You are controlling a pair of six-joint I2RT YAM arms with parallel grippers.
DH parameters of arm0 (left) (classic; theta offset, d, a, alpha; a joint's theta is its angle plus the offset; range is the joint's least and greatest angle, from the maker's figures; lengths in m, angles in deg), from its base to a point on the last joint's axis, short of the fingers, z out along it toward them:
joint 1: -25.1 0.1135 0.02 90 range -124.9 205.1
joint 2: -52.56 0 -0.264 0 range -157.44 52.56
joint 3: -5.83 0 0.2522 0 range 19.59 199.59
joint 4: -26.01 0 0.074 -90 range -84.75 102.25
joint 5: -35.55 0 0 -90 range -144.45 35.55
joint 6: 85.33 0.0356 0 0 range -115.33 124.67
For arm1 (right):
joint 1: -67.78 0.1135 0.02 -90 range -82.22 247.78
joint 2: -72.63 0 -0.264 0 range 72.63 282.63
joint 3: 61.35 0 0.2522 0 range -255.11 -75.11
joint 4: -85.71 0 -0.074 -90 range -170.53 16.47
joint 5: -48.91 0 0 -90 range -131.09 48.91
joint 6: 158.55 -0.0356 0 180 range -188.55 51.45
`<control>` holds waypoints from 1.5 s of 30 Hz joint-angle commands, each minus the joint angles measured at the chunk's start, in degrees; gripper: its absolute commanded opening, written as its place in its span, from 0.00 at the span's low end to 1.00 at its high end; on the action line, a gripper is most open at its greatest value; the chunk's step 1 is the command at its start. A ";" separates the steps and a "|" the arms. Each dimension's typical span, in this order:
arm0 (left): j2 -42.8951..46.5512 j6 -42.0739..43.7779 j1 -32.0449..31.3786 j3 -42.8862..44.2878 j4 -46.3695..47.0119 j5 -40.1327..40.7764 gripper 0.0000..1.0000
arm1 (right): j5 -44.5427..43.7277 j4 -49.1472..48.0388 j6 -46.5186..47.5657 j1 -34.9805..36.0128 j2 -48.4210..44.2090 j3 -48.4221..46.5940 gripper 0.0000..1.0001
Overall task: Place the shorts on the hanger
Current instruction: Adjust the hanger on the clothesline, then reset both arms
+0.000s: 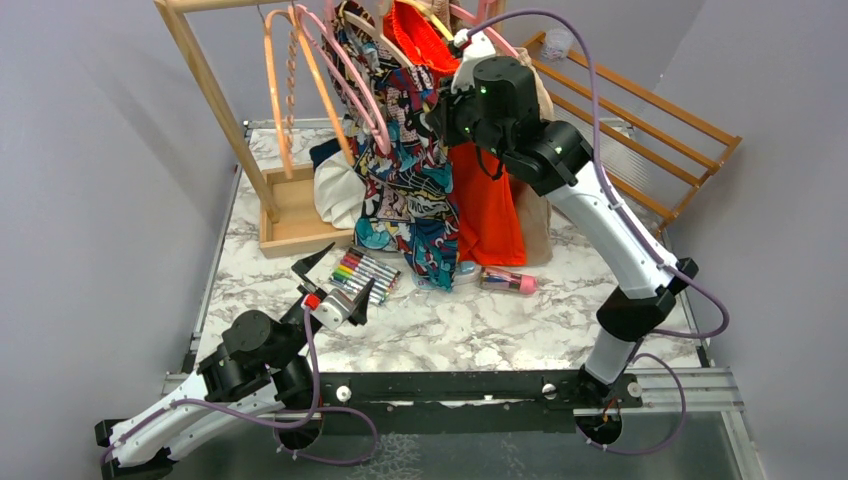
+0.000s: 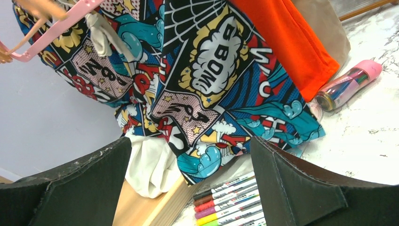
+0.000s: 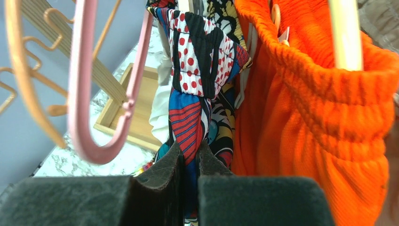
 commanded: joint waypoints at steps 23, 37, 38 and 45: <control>0.36 -0.98 0.19 -0.54 1.03 1.97 0.99 | 14.21 -7.29 1.86 0.10 -28.44 36.36 0.65; -13.86 -22.00 0.21 11.74 -0.92 30.09 0.99 | 12.09 -32.54 -5.53 0.19 -38.05 74.09 0.74; -17.39 -24.06 0.21 13.98 -4.28 29.85 0.99 | 11.77 -34.22 -6.07 0.19 -37.84 75.43 0.74; -31.86 -32.31 0.28 19.67 -11.47 26.87 0.99 | 13.81 -41.16 -8.41 0.27 -33.31 78.99 0.75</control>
